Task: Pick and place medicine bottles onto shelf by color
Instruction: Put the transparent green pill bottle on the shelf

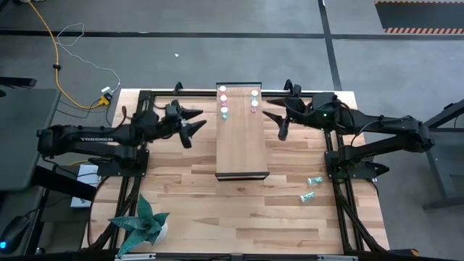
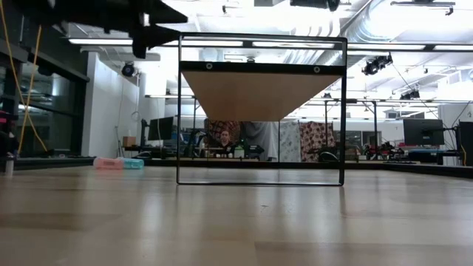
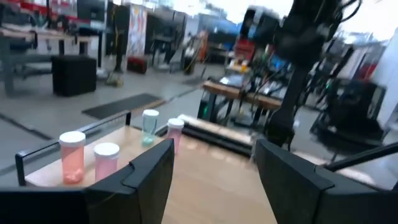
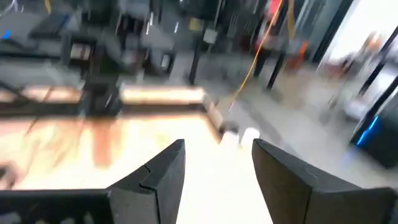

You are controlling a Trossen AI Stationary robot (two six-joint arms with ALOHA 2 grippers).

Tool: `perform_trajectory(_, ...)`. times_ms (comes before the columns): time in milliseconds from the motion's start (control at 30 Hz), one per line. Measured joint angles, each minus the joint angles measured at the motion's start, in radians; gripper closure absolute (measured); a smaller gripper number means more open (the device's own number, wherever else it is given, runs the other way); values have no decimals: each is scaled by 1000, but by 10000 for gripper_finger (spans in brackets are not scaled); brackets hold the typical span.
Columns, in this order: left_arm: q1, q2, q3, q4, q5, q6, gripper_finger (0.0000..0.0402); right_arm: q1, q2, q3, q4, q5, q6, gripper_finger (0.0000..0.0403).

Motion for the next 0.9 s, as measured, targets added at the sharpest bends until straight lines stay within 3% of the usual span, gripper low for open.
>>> perform_trajectory(267,-18,-37,-53,45,1,24,188,108,11,157,-710,-2,476,224)
perform_trajectory(467,-18,-40,-53,91,5,27,188,246,17,119,-1079,-63,903,224)
perform_trajectory(700,-18,-39,-53,104,9,54,188,408,18,-78,-1142,-193,1253,224)
perform_trajectory(900,-18,-39,-53,145,9,97,188,510,20,-270,-1017,-283,1372,224)
